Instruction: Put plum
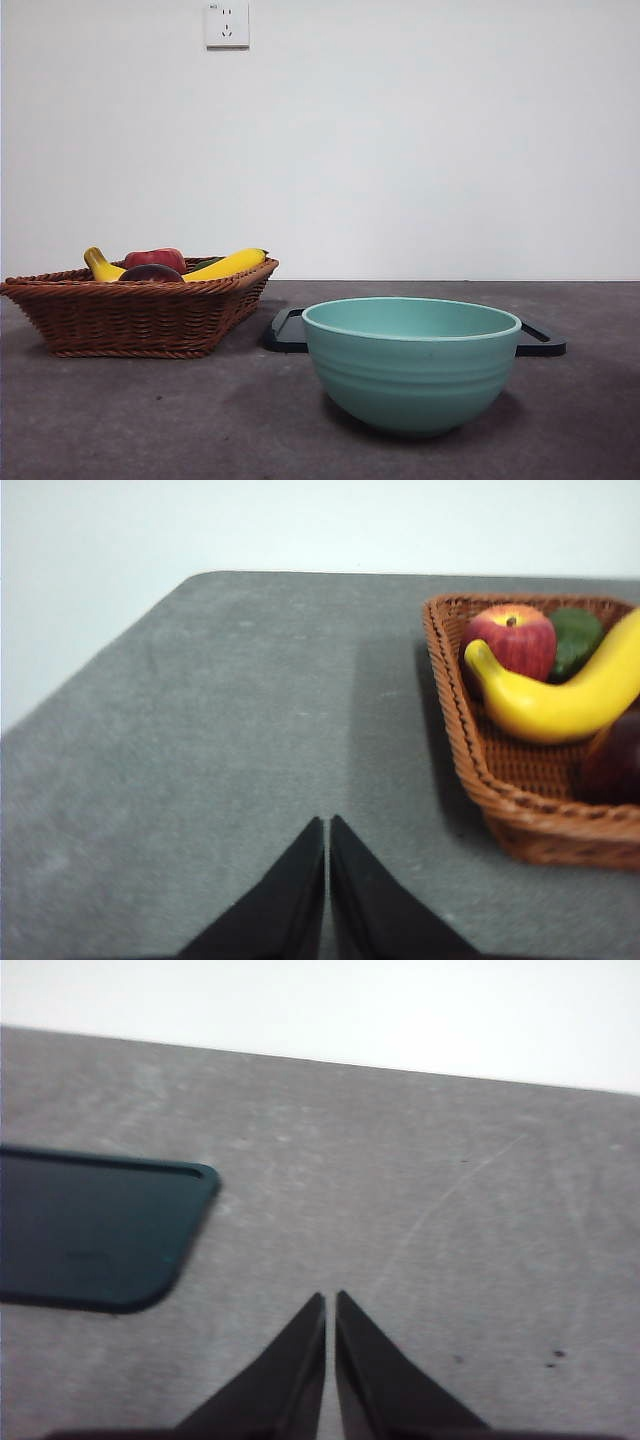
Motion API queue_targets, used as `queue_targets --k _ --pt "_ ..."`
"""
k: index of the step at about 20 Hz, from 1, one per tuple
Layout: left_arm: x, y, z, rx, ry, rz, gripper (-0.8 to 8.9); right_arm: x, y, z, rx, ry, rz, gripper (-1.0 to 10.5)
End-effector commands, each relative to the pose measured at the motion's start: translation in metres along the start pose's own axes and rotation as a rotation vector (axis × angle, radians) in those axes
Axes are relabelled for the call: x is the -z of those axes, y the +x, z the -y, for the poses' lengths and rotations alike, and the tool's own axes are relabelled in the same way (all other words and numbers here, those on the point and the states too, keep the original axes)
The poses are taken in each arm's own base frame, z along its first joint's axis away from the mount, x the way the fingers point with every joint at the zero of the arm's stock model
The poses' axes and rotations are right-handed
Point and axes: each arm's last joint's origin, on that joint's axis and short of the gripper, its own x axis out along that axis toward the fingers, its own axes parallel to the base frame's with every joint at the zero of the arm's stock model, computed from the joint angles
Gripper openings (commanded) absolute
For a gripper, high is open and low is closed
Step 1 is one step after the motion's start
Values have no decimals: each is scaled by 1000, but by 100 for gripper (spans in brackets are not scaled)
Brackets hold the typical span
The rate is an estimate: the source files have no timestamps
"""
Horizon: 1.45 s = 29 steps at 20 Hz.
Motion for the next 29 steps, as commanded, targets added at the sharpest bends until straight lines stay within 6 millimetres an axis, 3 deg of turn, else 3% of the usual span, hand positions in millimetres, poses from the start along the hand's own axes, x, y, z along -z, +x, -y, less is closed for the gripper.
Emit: queue_targets --k 1,13,19,29 --pt "6 1 0 -6 -143 -32 7 0 0 0 -6 122 10 5" --pt "-8 -4 2 79 -360 -6 8 -11 -3 -2 -67 346 27 5" --pt "-33 -16 4 122 -396 27 9 -36 -16 -3 -86 347 38 5" --pt "-85 -40 9 233 -356 -90 9 -98 -45 -6 -152 316 -24 5"
